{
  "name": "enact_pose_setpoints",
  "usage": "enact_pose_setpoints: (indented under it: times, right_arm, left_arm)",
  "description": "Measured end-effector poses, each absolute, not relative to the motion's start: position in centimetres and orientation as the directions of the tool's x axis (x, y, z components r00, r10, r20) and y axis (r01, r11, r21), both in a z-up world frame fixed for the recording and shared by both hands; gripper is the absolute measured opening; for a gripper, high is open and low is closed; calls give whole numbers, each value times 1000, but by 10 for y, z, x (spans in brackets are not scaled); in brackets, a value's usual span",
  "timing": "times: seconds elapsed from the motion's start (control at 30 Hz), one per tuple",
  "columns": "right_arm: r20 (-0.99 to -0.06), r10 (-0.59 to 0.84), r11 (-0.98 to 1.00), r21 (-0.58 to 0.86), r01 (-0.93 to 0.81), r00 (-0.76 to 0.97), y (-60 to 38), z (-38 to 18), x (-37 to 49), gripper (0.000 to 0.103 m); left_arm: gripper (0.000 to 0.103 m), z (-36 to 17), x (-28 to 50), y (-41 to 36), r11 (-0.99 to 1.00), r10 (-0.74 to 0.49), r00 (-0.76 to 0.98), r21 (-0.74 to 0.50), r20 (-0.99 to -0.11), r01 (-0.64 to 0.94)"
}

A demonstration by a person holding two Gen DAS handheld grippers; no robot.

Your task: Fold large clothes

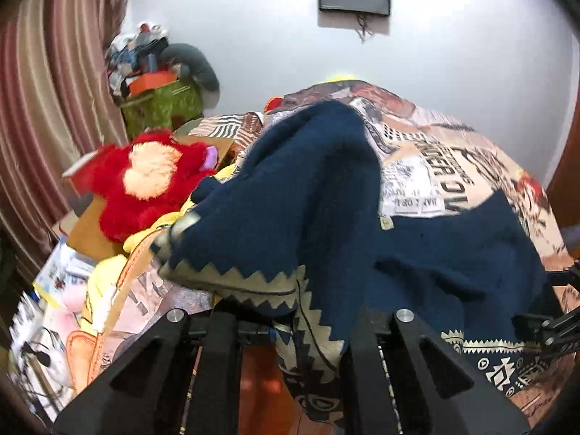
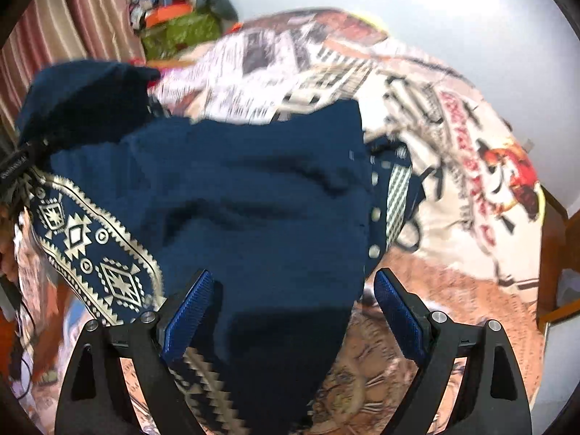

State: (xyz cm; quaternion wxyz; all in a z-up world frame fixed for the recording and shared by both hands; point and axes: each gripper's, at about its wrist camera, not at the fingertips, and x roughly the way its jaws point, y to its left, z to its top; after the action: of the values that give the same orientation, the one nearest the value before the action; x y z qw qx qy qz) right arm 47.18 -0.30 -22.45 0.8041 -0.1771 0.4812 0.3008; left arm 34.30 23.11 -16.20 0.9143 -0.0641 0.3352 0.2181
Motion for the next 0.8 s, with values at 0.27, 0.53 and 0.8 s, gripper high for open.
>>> enact_pose_setpoints:
  times: [0.27,0.53,0.8]
  right_arm:
    - [-883,322,757,24,-653,341,-11,-219,469,90]
    - [-830,383,799,77,-597,406,-67,-171,465,90]
    - [-835,359,853,112,-510,418,-124,-168,469,90]
  left_arm:
    - [7,-112,380,177,952,276,780,50,-562,-301]
    - [7,-73,412,66,983,141,870,171,-473,-66]
    - [7,-131,379,24,933,22,799,299,-600,199]
